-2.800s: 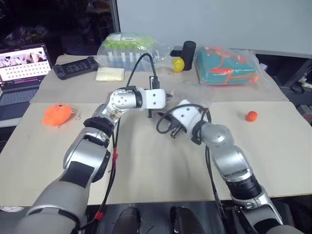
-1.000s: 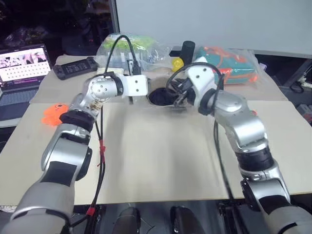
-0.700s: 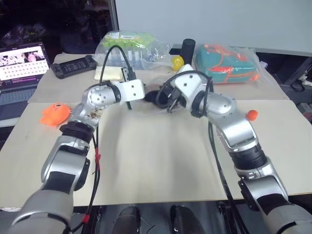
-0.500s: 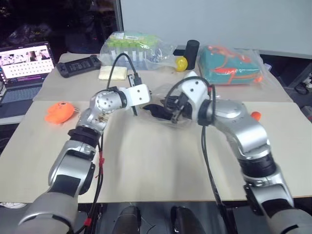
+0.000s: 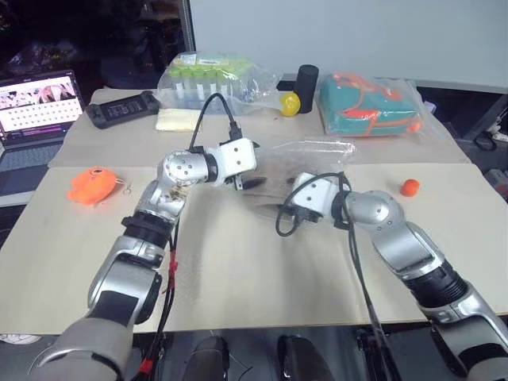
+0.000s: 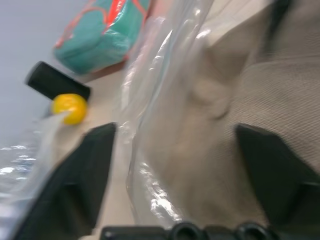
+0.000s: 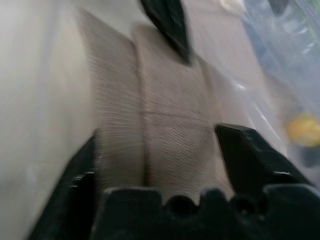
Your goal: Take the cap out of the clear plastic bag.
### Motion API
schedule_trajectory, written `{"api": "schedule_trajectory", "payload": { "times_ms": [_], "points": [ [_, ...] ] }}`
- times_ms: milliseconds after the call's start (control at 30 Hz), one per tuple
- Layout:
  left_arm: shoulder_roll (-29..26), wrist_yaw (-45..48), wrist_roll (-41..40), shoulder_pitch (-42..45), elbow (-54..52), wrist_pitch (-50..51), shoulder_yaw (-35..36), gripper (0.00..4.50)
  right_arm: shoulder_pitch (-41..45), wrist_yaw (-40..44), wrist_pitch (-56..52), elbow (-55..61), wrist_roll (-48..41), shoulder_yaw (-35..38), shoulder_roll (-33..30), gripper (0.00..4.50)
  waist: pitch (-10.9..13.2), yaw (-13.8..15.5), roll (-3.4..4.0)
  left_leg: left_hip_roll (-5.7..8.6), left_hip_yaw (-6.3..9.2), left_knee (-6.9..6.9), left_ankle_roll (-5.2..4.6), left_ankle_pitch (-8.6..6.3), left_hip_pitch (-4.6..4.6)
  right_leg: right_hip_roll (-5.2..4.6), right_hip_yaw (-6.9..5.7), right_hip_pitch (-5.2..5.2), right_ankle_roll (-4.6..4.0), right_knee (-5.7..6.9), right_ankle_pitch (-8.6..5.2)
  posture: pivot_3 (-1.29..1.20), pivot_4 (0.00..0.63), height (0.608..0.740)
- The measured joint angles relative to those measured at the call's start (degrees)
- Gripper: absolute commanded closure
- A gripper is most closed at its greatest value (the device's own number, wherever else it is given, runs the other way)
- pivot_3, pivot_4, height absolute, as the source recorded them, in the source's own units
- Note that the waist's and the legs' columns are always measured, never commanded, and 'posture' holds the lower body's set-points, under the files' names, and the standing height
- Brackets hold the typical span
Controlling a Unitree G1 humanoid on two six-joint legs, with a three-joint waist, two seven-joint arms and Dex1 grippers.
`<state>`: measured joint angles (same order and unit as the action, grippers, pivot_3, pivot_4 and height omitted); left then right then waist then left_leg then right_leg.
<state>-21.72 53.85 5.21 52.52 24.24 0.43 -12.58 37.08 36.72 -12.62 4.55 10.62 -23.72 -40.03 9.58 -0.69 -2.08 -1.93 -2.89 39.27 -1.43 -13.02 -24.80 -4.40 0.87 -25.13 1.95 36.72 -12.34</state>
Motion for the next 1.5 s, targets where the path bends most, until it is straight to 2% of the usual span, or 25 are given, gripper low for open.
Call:
{"api": "schedule_trajectory", "payload": {
  "times_ms": [100,200,267,300,433,467,567,633,767,833,933,967,1067,1100,1133,1200,1300,1500],
  "points": [
    [0.6,1.2,-3.5,-0.9,-4.4,7.3,0.9,0.00,0.0,-2.1,5.5,-2.9,3.1,0.0,-0.1,0.04,0.0,0.0,0.00,0.00,0.01,0.00,0.01,0.01,0.03,0.01,0.02,0.01,0.00,0.01,0.00,0.00,0.150,0.740],
    [2.4,2.2,-10.0,-1.5,-10.8,19.3,2.7,0.00,0.1,-6.3,11.6,-6.3,8.3,0.0,0.2,0.04,0.0,-0.1,0.00,0.01,0.00,0.01,0.02,0.02,0.07,0.01,0.07,0.01,0.00,0.01,0.00,0.00,0.150,0.740],
    [3.4,3.5,-15.2,-1.9,-15.4,28.5,3.7,0.00,-0.1,-6.7,12.0,-7.0,8.2,0.8,1.8,0.04,0.0,-0.2,0.00,-0.01,0.02,0.02,0.03,0.02,0.09,0.04,0.10,0.02,0.00,0.02,0.00,0.00,0.150,0.740],
    [4.4,3.7,-18.4,-2.0,-17.3,33.3,4.5,0.00,-1.0,-5.6,9.8,-6.5,5.3,2.8,4.1,0.04,0.0,-0.3,0.00,-0.01,0.06,0.01,0.03,0.02,0.09,0.06,0.10,0.04,0.00,0.02,0.00,0.00,0.150,0.740],
    [5.8,2.0,-28.3,-1.5,-21.7,49.1,10.2,0.00,-6.1,1.2,-10.6,4.7,-15.0,11.2,12.3,0.04,0.0,-0.4,0.00,-0.03,0.56,0.02,0.04,0.03,0.14,0.06,0.14,0.08,-0.01,0.18,0.01,0.00,0.150,0.740],
    [5.7,1.8,-30.6,-0.9,-22.2,52.8,11.0,0.00,-6.4,2.4,-20.1,9.0,-21.8,14.2,13.2,0.04,0.0,-0.2,0.00,-0.01,0.61,0.06,0.04,0.03,0.14,0.03,0.11,0.12,-0.01,0.19,0.01,0.00,0.150,0.740],
    [5.2,2.0,-35.1,0.1,-23.6,58.9,11.2,0.00,-7.1,3.9,-37.7,17.5,-33.4,20.0,12.0,0.04,0.0,0.3,0.01,0.01,0.78,0.13,0.03,0.02,0.30,0.01,-0.07,0.43,-0.01,0.07,0.00,0.00,0.150,0.740],
    [4.0,1.9,-36.7,0.5,-23.6,61.5,11.3,0.00,-6.9,2.1,-49.4,20.1,-41.0,26.6,14.8,0.04,0.0,0.3,0.01,0.01,0.81,0.09,0.01,0.01,0.65,0.03,-0.07,0.78,-0.02,0.02,-0.01,0.00,0.150,0.740],
    [4.1,0.3,-39.4,1.5,-23.5,64.9,11.6,0.00,-1.9,-1.7,-73.0,20.6,-57.0,43.1,23.8,0.04,0.0,0.0,0.02,0.02,0.83,0.09,0.02,0.02,0.84,0.05,0.00,0.81,-0.07,0.00,-0.04,0.00,0.150,0.740],
    [3.9,-0.4,-40.1,1.8,-23.5,65.8,11.7,0.00,-1.3,-4.8,-77.4,19.8,-64.8,47.3,24.5,0.04,0.0,0.0,0.03,0.01,0.85,0.06,0.02,0.02,0.95,0.06,0.00,0.89,-0.09,0.01,-0.05,0.00,0.150,0.740],
    [3.2,-1.0,-41.2,1.8,-23.5,66.1,11.7,0.00,-4.9,-11.8,-79.4,16.5,-76.3,49.3,23.5,0.04,0.0,-0.1,0.03,0.04,0.79,-0.02,0.02,0.02,1.02,0.03,0.06,0.92,-0.12,-0.03,-0.07,0.00,0.150,0.740],
    [2.5,-0.9,-41.3,1.8,-23.5,65.9,11.4,0.00,-7.1,-15.5,-79.0,14.9,-82.6,48.9,22.5,0.04,0.0,0.0,0.03,0.04,0.79,-0.02,0.02,0.02,1.00,0.03,0.06,0.91,-0.13,-0.03,-0.08,0.00,0.150,0.740],
    [-1.4,1.4,-40.5,1.5,-23.6,63.3,8.9,0.00,-15.4,-30.1,-71.3,11.8,-105.2,42.7,16.4,0.04,0.0,-0.2,0.03,0.07,0.72,-0.18,0.02,0.02,1.00,-0.02,0.13,0.88,-0.15,-0.05,-0.10,0.00,0.150,0.740],
    [-3.9,3.2,-38.4,1.4,-23.5,59.8,6.5,0.00,-19.4,-37.3,-65.2,11.8,-114.2,38.7,13.8,0.04,0.0,-0.2,0.03,0.07,0.68,-0.21,0.02,0.02,1.03,0.00,0.13,0.89,-0.19,-0.13,-0.14,0.00,0.150,0.740],
    [-5.5,4.4,-36.5,1.4,-23.3,56.9,4.9,0.00,-21.6,-41.2,-62.1,12.0,-117.7,36.7,14.2,0.04,0.0,-0.3,0.02,0.08,0.64,-0.22,0.02,0.02,1.03,0.01,0.14,0.89,-0.19,-0.15,-0.15,0.00,0.150,0.740],
    [-8.3,6.8,-31.9,1.4,-22.2,49.6,1.0,0.00,-25.6,-48.3,-55.5,12.4,-120.7,34.5,17.9,0.04,0.0,-0.6,0.03,0.04,0.56,-0.27,0.02,0.02,1.08,0.09,0.22,0.93,-0.22,-0.14,-0.18,0.00,0.150,0.740],
    [-12.1,11.0,-22.1,1.6,-17.1,33.6,-5.6,0.00,-29.9,-61.4,-44.4,14.9,-121.9,31.2,28.2,0.04,0.0,-0.7,0.05,0.00,0.62,-0.29,-0.01,0.04,1.07,0.14,0.34,0.82,-0.25,-0.02,-0.19,0.00,0.150,0.740],
    [-14.4,16.0,-12.8,2.9,-10.6,14.8,-8.9,0.00,-32.3,-77.4,-31.1,22.6,-122.3,28.0,41.5,0.04,0.0,-0.2,0.06,-0.01,0.68,-0.30,-0.04,0.05,0.89,0.08,0.26,0.76,-0.19,-0.19,-0.22,0.00,0.150,0.740]
  ]
}}
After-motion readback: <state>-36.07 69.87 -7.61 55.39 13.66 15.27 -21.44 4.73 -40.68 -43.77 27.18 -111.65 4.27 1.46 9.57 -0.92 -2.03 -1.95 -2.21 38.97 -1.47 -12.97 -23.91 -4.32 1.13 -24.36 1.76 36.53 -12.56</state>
